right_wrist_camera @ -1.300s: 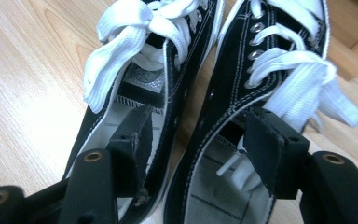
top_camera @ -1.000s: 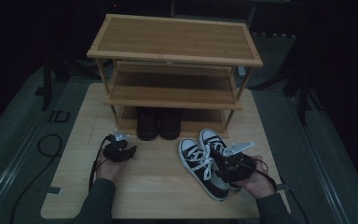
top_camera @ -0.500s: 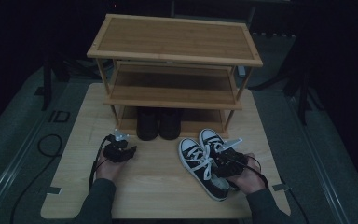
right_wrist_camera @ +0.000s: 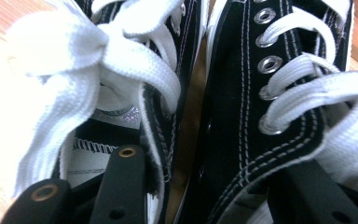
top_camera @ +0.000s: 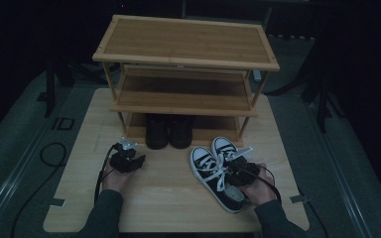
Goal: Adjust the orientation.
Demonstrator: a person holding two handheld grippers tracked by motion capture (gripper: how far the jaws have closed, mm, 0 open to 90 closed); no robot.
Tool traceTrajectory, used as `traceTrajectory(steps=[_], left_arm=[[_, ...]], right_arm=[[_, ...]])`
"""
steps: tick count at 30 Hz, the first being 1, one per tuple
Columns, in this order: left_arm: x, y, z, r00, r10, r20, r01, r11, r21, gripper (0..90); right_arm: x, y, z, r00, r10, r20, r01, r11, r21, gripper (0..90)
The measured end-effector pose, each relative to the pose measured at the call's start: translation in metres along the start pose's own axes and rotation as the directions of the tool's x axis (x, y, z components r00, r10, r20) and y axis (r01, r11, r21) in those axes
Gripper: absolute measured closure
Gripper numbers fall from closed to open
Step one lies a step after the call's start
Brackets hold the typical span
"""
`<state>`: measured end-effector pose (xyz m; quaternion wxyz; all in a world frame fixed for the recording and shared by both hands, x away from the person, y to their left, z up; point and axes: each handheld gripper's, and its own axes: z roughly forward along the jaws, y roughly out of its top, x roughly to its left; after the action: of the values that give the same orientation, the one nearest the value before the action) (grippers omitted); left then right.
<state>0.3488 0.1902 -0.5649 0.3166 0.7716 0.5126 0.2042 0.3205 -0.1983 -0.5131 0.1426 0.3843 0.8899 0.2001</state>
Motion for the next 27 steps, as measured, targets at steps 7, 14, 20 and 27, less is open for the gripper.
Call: traceTrajectory(steps=[7,14,20,27], left_arm=[[0.000,0.000,0.000,1.0000,0.001,0.002,-0.001,1.0000,-0.001,55.5],[0.000,0.000,0.000,1.0000,0.002,0.002,-0.002,1.0000,-0.002,55.5],[0.000,0.000,0.000,1.0000,0.003,0.003,-0.003,1.0000,-0.002,55.5],[0.001,0.000,0.000,1.0000,0.002,0.004,-0.002,1.0000,-0.002,55.5]], right_arm=[[0.002,0.002,0.003,0.9999,-0.007,-0.015,0.008,1.000,0.030,67.9],[-0.003,0.001,0.002,0.9982,0.023,-0.056,-0.022,1.000,0.018,77.4],[-0.006,0.001,0.000,0.9979,0.002,-0.065,-0.001,1.000,0.015,82.2],[-0.009,0.001,-0.001,0.9972,-0.022,-0.071,0.023,1.000,0.009,84.3]])
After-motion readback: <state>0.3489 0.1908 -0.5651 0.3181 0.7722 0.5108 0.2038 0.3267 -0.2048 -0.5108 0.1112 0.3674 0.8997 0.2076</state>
